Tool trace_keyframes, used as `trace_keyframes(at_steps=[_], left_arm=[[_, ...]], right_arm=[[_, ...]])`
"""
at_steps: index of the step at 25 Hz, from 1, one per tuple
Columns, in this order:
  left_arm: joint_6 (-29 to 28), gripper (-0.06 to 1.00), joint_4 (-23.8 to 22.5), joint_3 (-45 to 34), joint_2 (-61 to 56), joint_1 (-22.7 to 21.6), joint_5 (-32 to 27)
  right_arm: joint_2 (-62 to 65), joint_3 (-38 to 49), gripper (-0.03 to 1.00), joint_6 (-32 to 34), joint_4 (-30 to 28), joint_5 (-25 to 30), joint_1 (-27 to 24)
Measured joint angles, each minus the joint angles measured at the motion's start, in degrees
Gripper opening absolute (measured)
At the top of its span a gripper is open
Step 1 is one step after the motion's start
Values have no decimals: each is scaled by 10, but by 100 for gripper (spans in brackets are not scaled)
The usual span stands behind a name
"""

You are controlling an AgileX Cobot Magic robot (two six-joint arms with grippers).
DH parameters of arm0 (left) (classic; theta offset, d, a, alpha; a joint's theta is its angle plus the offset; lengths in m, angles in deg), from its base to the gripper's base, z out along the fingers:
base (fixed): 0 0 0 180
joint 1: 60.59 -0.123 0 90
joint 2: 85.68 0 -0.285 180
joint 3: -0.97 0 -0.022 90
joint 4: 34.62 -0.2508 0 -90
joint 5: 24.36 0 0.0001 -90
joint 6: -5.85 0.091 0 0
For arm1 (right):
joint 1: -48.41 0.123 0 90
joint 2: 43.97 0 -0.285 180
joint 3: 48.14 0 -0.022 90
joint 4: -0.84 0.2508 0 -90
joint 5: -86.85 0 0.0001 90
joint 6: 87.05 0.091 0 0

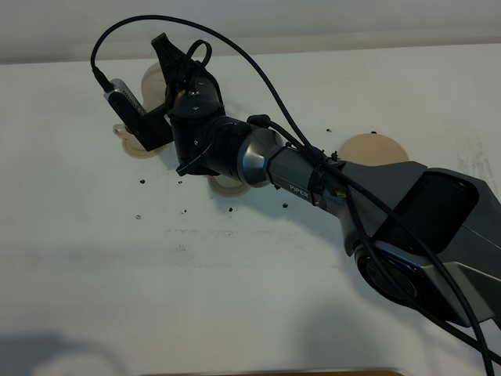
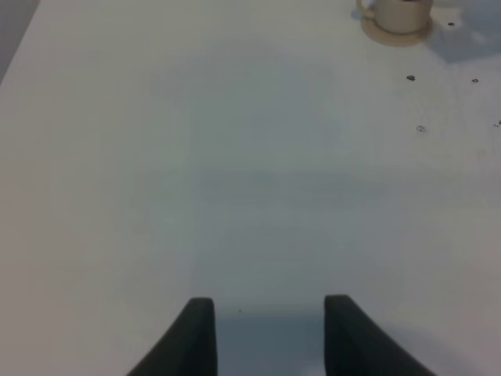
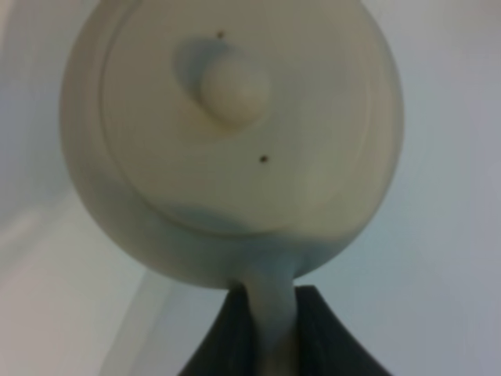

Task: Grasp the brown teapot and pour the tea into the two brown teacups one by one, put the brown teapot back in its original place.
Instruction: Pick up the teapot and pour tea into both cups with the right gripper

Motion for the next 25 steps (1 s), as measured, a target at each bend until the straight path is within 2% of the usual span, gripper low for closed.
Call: trace_keyframes(at_steps=[11, 25], left_arm=[[0, 31, 0, 0, 0, 0, 0], [0, 31, 0, 0, 0, 0, 0]], right_arm=[[0, 0, 11, -29, -9, 0, 9], [0, 0, 11, -30, -35, 0, 11]])
